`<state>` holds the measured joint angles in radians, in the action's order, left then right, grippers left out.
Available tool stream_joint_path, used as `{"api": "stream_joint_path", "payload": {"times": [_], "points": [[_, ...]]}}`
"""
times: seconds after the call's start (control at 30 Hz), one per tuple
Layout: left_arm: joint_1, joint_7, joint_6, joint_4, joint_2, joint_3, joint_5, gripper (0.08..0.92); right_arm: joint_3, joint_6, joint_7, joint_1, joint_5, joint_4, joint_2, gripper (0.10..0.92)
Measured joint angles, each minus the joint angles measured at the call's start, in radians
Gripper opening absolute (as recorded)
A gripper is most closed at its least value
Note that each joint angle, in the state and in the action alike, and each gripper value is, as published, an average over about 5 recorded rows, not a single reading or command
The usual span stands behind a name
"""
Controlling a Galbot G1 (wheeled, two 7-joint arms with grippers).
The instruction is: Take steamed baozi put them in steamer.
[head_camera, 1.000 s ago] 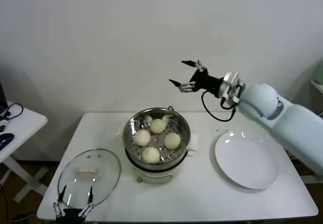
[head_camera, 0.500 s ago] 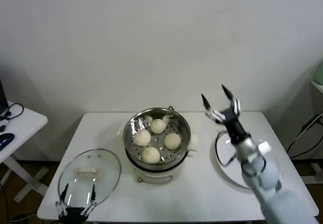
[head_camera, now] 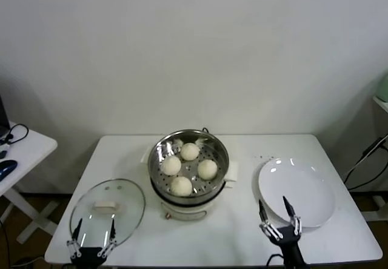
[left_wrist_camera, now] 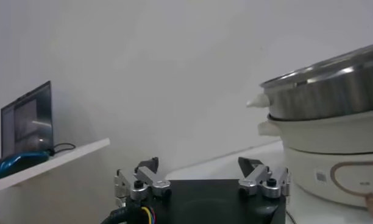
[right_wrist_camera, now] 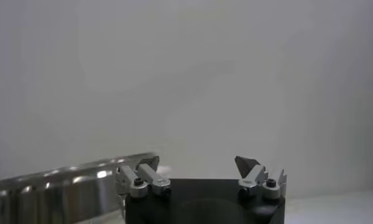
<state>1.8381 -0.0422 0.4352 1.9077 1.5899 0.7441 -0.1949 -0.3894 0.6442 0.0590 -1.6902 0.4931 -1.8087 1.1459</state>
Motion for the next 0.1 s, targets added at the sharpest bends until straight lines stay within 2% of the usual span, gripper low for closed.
{"api": "stream_joint_path", "payload": {"times": [0.1], "points": [[0.001, 0.000, 0.000, 0.003, 0.001, 0.000, 0.000, 0.823, -0.002, 0.014, -0.003, -0.033, -0.002, -0.001, 0.007, 0.823]]}}
